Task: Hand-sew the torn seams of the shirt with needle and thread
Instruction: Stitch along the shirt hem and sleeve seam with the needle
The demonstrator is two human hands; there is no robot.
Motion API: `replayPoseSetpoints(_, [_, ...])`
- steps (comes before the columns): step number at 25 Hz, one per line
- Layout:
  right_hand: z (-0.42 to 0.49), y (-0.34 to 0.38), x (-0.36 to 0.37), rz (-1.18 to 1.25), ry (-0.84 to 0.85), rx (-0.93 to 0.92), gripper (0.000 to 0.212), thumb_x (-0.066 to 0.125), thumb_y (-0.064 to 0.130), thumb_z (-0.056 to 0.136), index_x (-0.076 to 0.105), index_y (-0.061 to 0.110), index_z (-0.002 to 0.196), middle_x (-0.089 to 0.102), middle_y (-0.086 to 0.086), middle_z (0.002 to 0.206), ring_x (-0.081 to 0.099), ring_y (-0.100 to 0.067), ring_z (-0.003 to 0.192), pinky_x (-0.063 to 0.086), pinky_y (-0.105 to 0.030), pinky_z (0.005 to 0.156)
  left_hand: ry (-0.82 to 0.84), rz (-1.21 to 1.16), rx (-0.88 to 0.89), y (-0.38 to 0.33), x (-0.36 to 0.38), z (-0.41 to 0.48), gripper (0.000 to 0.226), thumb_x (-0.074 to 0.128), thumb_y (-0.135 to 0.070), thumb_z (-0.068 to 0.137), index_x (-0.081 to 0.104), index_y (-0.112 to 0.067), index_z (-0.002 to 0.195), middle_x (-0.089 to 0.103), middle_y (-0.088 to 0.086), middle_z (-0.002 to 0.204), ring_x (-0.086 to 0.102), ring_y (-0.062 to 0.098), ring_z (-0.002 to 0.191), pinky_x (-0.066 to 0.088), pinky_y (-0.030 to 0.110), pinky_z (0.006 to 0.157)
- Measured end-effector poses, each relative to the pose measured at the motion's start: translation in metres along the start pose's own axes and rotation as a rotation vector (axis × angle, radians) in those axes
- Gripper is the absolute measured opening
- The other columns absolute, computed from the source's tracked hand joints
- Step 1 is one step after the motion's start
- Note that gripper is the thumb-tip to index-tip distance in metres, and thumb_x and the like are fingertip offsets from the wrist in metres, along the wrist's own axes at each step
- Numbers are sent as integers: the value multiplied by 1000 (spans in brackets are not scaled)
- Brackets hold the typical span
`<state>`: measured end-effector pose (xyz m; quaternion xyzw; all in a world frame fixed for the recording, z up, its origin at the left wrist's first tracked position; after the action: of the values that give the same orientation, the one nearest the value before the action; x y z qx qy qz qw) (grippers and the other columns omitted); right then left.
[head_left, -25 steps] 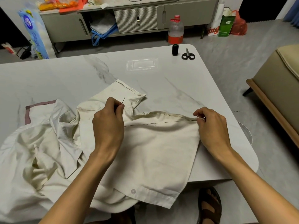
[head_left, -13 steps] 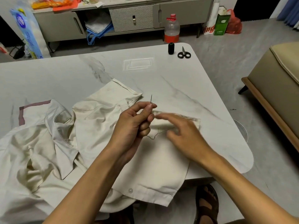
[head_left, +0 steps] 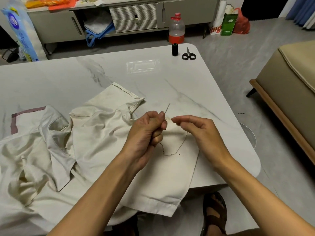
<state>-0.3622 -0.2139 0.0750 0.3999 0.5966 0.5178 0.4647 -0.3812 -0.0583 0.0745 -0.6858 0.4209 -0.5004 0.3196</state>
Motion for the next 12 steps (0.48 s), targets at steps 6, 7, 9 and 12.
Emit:
replayPoseSetpoints(6, [-2,-2,9,427,-13,103,13,62,12,91,73,4,88,70,-5,78,69,-12,91,49,-25,98,61,12,-50,13,15,11,30,69,-25,81,46,-13,96,52,0,61,23,6,46,14,20,44])
replayPoseSetpoints(7, [-1,-4,7,476,-12,127,13,62,11,90,73,4,90,69,-3,75,68,-11,86,49,-27,99,69,22,-59,14,16,12,32,70,-25,80,46,-12,97,53,0,60,23,6,45,14,19,43])
replayPoseSetpoints(9, [-1,-5,5,528,-3,170,13,61,10,90,72,3,92,67,-1,72,67,-9,83,50,-27,98,80,31,-78,16,18,15,34,69,-24,80,45,-10,100,54,0,59,23,5,42,15,18,41])
replayPoseSetpoints(12, [-1,-7,3,557,-3,197,12,61,9,91,70,3,92,67,1,69,66,-7,80,50,-25,94,113,47,-96,19,22,15,34,68,-24,81,46,-8,101,55,0,60,22,3,41,15,17,41])
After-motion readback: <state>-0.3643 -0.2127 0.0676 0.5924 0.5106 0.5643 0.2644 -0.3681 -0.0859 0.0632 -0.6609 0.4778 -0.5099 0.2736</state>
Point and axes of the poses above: each hand's wrist, its own z-axis towards the middle knuckle, its own x-axis out of the palm, y = z × x, the point moved 3 cm from there along z, towards the middle knuckle
